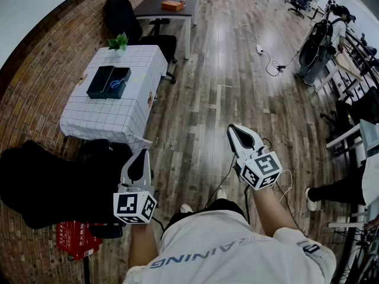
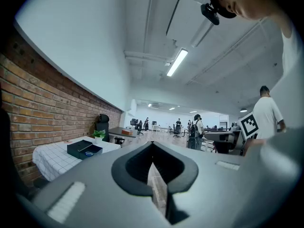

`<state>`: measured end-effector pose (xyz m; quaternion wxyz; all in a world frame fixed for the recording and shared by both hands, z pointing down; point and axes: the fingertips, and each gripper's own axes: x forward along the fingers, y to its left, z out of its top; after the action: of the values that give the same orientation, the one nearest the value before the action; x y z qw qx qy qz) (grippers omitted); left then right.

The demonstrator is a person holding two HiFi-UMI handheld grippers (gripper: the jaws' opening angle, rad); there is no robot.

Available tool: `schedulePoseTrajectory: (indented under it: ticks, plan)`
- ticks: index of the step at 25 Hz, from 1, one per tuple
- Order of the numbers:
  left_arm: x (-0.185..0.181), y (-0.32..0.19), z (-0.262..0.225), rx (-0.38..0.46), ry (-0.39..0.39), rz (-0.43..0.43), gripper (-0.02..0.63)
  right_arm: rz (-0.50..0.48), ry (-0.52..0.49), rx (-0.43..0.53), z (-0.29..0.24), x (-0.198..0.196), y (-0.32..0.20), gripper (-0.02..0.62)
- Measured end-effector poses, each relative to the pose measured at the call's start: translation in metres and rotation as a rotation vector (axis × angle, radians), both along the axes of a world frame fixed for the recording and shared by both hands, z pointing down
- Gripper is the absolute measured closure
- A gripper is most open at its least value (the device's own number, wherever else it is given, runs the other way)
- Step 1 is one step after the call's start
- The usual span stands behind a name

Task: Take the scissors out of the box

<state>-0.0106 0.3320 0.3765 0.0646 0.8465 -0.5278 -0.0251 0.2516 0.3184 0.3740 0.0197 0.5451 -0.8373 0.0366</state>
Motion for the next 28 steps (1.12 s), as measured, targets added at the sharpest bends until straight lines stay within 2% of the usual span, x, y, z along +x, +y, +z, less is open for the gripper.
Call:
schedulePoseTrajectory:
  ticks: [12, 21, 25, 28]
  plan:
    - [-0.009, 0.001, 0.004, -0.004, 0.011, 0.007, 0.604, 0.008, 0.005, -0.021, 0.009, -0.010, 0.001, 0.584]
    - [-0.017, 0.000, 0.012, -0.010, 0.019, 0.022, 0.604, 0.008, -0.023, -0.003, 0.009, -0.020, 0.006, 0.583]
    - [-0.020, -0.008, 0.023, -0.039, 0.026, 0.023, 0.604, -0.009, -0.008, -0.028, 0.019, -0.028, 0.004, 0.583]
    - [-0.012, -0.016, 0.029, -0.054, 0.017, 0.035, 0.604, 0.007, -0.019, -0.059, 0.025, -0.017, 0.001, 0.583]
